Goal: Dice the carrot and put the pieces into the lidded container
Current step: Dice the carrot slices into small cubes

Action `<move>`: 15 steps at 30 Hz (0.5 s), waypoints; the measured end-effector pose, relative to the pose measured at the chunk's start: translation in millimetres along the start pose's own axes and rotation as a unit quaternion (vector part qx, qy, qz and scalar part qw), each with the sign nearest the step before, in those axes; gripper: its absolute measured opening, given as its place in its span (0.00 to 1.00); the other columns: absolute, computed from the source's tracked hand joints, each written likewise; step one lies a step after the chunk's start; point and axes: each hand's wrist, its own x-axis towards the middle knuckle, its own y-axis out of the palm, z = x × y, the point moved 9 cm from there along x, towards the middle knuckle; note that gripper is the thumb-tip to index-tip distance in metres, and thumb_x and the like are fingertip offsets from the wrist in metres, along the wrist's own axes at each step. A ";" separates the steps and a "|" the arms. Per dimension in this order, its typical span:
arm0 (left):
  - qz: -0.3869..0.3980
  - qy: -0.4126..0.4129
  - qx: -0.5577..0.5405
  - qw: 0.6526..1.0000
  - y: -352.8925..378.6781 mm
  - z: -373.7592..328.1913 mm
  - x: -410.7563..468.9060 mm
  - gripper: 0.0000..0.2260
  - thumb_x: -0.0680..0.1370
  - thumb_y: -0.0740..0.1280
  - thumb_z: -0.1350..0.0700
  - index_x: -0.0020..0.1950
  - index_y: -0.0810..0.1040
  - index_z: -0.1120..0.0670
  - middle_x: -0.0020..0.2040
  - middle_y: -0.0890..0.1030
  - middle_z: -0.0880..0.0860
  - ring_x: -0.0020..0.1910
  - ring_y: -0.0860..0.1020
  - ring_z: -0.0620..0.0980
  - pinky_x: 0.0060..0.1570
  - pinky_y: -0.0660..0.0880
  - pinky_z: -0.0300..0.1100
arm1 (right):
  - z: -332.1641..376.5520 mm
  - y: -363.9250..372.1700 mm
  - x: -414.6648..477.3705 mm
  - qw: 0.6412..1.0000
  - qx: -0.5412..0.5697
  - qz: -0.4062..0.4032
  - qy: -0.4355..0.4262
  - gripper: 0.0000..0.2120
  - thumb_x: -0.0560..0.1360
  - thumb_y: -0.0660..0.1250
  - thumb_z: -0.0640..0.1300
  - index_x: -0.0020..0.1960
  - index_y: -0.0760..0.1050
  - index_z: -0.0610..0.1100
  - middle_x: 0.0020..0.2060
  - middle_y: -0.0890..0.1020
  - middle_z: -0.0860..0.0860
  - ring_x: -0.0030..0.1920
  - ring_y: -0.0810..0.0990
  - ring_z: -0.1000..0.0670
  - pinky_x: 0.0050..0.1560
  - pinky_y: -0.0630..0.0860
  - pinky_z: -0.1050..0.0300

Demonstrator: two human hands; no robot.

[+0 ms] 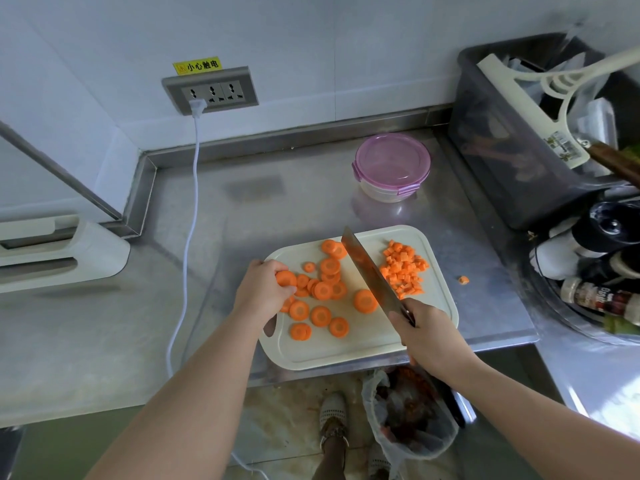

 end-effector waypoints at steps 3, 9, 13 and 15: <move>0.012 0.000 -0.061 0.998 -2.4 1.6 3.0 0.10 0.73 0.71 0.59 0.53 0.78 0.51 0.52 0.79 0.50 0.50 0.77 0.49 0.48 0.71 0.41 | 0.5 -2.5 -0.7 1.000 0.009 -0.002 -0.001 0.12 0.81 0.58 0.47 0.38 0.68 0.48 0.33 0.77 0.46 0.30 0.72 0.51 0.27 0.68 0.64; -0.084 0.017 -0.146 0.986 -41.5 -8.8 -13.2 0.05 0.76 0.69 0.59 0.51 0.79 0.53 0.44 0.78 0.47 0.43 0.75 0.45 0.45 0.67 0.36 | 1.7 -7.9 -3.2 0.999 0.044 0.003 -0.004 0.12 0.81 0.58 0.47 0.40 0.69 0.47 0.34 0.76 0.45 0.28 0.73 0.50 0.23 0.68 0.68; -0.099 0.136 -0.085 0.982 -27.3 -63.4 -36.5 0.04 0.74 0.71 0.58 0.46 0.78 0.50 0.43 0.78 0.45 0.38 0.75 0.43 0.41 0.71 0.39 | -1.4 -14.3 -5.1 0.998 0.057 -0.003 -0.002 0.12 0.81 0.58 0.48 0.41 0.70 0.44 0.34 0.76 0.41 0.26 0.73 0.50 0.24 0.69 0.66; -0.053 0.207 -0.019 0.977 6.5 -92.3 -46.6 0.04 0.74 0.69 0.59 0.46 0.78 0.51 0.48 0.78 0.46 0.42 0.77 0.46 0.42 0.73 0.42 | -3.6 -20.5 -6.9 0.998 0.057 -0.012 -0.002 0.12 0.81 0.58 0.48 0.40 0.70 0.44 0.33 0.75 0.41 0.27 0.72 0.50 0.25 0.69 0.64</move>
